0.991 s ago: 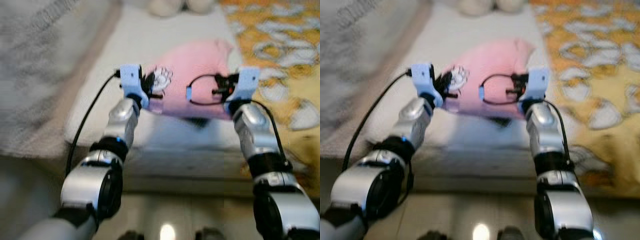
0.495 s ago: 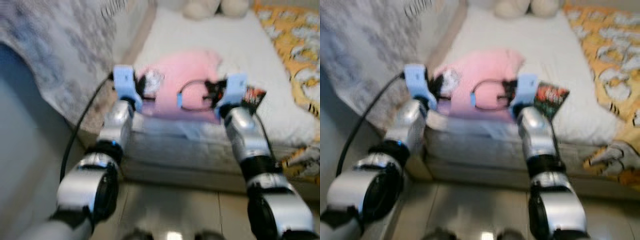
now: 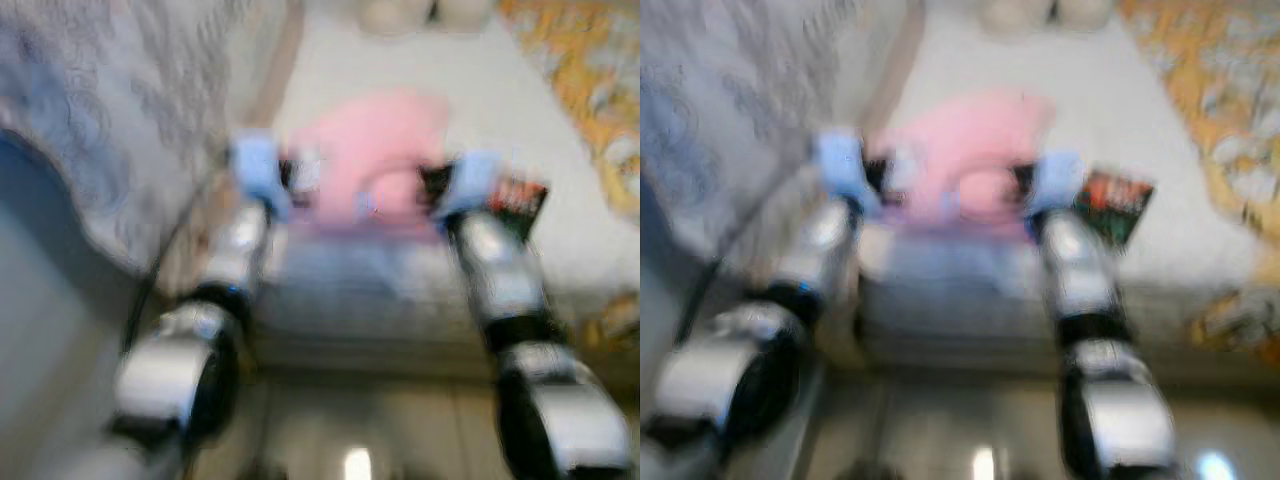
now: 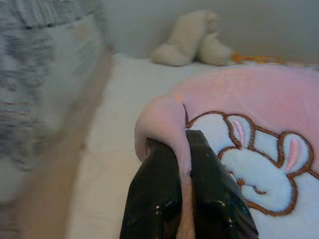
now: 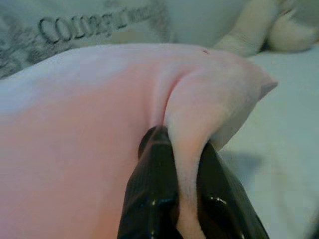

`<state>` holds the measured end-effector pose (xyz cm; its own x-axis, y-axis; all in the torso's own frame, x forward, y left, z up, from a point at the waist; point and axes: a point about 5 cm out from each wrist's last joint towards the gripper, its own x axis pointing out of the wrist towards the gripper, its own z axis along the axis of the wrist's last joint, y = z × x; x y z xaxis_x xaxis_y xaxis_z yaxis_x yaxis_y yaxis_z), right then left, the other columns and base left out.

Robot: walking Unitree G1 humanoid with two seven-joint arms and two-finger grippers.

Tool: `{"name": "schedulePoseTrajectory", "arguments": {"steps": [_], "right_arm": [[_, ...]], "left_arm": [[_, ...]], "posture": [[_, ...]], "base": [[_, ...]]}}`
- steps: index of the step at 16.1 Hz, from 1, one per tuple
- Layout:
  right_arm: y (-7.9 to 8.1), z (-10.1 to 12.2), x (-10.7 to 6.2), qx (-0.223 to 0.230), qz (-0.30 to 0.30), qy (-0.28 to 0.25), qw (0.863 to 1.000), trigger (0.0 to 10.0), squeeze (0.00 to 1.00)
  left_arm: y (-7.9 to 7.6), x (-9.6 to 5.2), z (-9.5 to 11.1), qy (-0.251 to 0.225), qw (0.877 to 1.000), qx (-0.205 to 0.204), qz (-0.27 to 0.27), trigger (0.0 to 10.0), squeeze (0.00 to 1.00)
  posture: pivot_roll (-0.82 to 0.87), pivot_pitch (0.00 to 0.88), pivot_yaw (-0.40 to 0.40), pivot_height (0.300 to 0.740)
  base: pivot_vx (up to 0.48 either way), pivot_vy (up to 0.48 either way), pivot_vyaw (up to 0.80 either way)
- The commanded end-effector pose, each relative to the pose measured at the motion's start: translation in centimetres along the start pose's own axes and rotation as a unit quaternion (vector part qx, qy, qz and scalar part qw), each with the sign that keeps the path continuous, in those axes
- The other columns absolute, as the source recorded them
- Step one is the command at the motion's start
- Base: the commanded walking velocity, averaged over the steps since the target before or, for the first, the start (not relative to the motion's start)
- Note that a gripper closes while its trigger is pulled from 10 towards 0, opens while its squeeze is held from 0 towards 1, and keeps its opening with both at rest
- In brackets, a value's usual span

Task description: Clean up the room

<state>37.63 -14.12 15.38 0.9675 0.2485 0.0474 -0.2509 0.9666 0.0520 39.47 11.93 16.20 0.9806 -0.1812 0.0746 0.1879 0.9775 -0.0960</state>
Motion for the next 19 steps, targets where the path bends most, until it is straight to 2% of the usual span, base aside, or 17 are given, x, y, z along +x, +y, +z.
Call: {"name": "schedulePoseTrajectory", "arguments": {"steps": [1, 7, 11, 15, 16, 17, 19], "right_arm": [[-1.7, 1.3, -0.2, -0.014, -0.026, -0.024, 0.999, 10.0, 0.0], [-1.4, 1.2, 0.0, -0.022, -0.019, -0.018, 0.999, 10.0, 0.0], [-1.5, 1.0, 0.1, -0.027, -0.019, -0.009, 0.999, 10.0, 0.0], [-1.9, 0.2, 0.4, -0.051, -0.015, 0.032, 0.998, 10.0, 0.0], [-1.9, -0.2, 0.6, -0.067, -0.008, 0.056, 0.996, 10.0, 0.0], [-1.7, -0.9, 0.9, -0.095, 0.012, 0.092, 0.991, 10.0, 0.0], [-0.8, -1.6, 1.3, -0.178, 0.048, 0.13, 0.974, 10.0, 0.0]], "left_arm": [[0.1, 0.4, 1.3, -0.024, 1.0, 0.0, 0.016, 10.0, 0.0], [0.3, 0.5, 1.3, -0.021, 0.999, -0.008, 0.032, 10.0, 0.0], [-0.1, 0.6, 1.0, -0.011, 0.999, -0.013, 0.036, 10.0, 0.0], [-0.7, 0.9, 1.0, 0.004, 0.998, -0.028, 0.05, 10.0, 0.0], [-0.5, 0.9, 0.9, 0.011, 0.997, -0.035, 0.066, 10.0, 0.0], [0.1, 0.7, 0.3, 0.019, 0.993, -0.056, 0.104, 10.0, 0.0], [0.8, 0.1, -0.7, 0.026, 0.984, -0.079, 0.156, 10.0, 0.0]], "posture": [[-0.19, 0.0, 0.082, 0.74], [-0.18, 0.0, 0.079, 0.74], [-0.18, 0.0, 0.071, 0.74], [-0.17, 0.0, 0.071, 0.74], [-0.17, 0.019, 0.064, 0.74], [-0.17, 0.048, 0.053, 0.74], [-0.17, 0.093, 0.034, 0.74]], "base": [[0.48, 0.0, 0.0], [0.48, 0.0, 0.0], [0.48, 0.0, 0.58], [0.48, 0.0, 0.44], [0.48, 0.0, 0.57], [0.48, 0.0, 0.0], [0.362, 0.0, 0.0]]}}
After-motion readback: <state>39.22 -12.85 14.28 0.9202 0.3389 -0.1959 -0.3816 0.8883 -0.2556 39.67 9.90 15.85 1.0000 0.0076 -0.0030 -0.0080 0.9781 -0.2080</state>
